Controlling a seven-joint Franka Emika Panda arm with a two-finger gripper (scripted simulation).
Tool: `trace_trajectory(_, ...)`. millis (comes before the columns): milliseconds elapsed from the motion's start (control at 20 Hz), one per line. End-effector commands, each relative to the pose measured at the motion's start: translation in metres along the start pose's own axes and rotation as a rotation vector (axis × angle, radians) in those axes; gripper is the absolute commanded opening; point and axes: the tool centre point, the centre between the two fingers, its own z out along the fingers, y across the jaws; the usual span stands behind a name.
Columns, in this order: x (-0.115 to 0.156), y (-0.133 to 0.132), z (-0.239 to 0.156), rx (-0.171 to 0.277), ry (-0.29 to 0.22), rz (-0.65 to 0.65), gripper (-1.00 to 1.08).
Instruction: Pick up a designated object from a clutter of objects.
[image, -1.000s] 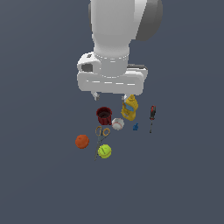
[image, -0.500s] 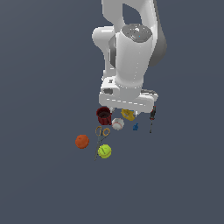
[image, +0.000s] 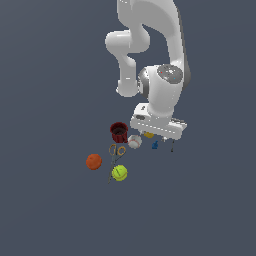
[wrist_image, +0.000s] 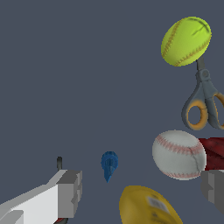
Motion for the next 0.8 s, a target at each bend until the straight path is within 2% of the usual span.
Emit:
trace_trajectory(0,-0.011,-0.008,0.016,0.003,-0.004,0.027,1.00)
trace_trajectory(400,-0.036,-0.021,0.047,0.007,-0.014,0.078,1.00)
trace_trajectory(750,-0.040,-0.023,0.051,0.007,-0.016,0.083,1.00)
